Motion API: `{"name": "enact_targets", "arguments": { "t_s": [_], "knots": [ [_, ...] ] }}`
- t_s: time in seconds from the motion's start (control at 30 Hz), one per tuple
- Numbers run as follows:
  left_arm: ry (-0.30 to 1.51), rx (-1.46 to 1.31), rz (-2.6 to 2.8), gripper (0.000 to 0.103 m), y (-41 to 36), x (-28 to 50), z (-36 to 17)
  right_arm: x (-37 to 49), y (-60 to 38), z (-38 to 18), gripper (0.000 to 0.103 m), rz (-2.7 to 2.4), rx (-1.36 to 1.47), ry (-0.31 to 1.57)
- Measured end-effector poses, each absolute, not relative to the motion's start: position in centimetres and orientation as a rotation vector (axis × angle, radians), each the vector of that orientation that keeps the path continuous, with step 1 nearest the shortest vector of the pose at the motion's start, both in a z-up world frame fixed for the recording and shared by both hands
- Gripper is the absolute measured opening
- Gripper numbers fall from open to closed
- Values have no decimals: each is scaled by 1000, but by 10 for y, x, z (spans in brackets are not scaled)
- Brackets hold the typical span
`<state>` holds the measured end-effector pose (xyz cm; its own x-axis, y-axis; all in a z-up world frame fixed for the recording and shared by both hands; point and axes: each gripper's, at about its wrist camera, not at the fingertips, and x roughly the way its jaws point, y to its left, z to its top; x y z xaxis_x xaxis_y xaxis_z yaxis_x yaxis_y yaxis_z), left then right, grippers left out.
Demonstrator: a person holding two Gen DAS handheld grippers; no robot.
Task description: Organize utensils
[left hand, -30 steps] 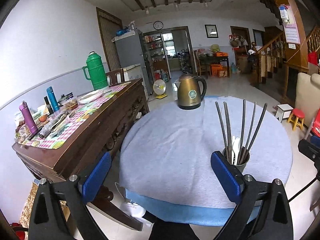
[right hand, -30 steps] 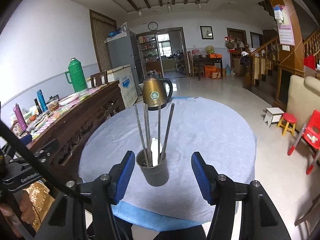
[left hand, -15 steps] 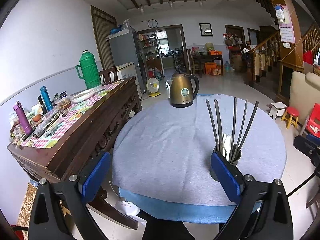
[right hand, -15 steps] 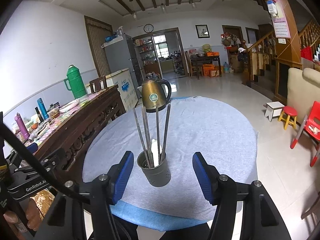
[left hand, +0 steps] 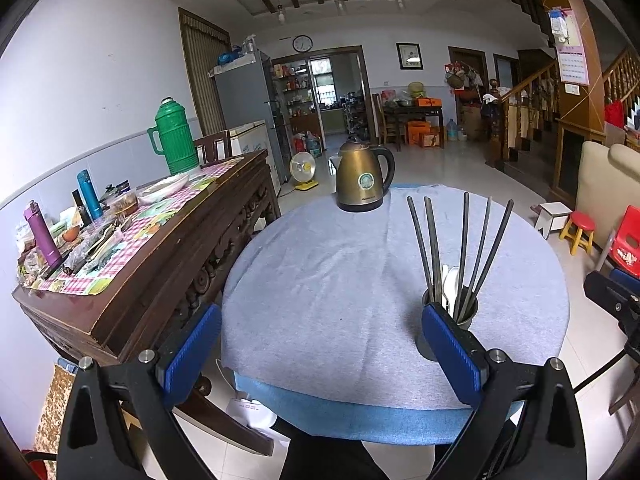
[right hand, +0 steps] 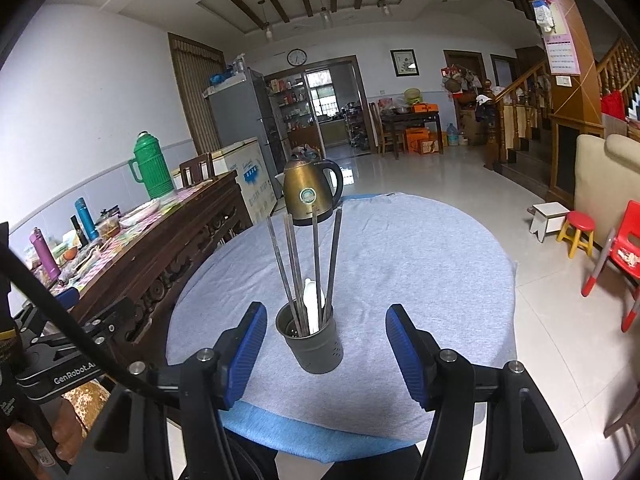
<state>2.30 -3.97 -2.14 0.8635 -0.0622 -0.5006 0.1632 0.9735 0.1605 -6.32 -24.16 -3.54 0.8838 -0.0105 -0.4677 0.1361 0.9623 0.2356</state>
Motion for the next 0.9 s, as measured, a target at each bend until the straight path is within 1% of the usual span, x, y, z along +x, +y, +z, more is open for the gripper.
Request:
{"name": "enact_targets", "arguments": {
  "t_s": [0.57,0.9],
  "knots": [
    [526,197,-123,100,-42,21,-19,-61,-232,-39,66,-87,273,486],
    [601,204,-146,100,-48,25,-33,-56,-231,-53,66,-120,280,543]
  ]
}}
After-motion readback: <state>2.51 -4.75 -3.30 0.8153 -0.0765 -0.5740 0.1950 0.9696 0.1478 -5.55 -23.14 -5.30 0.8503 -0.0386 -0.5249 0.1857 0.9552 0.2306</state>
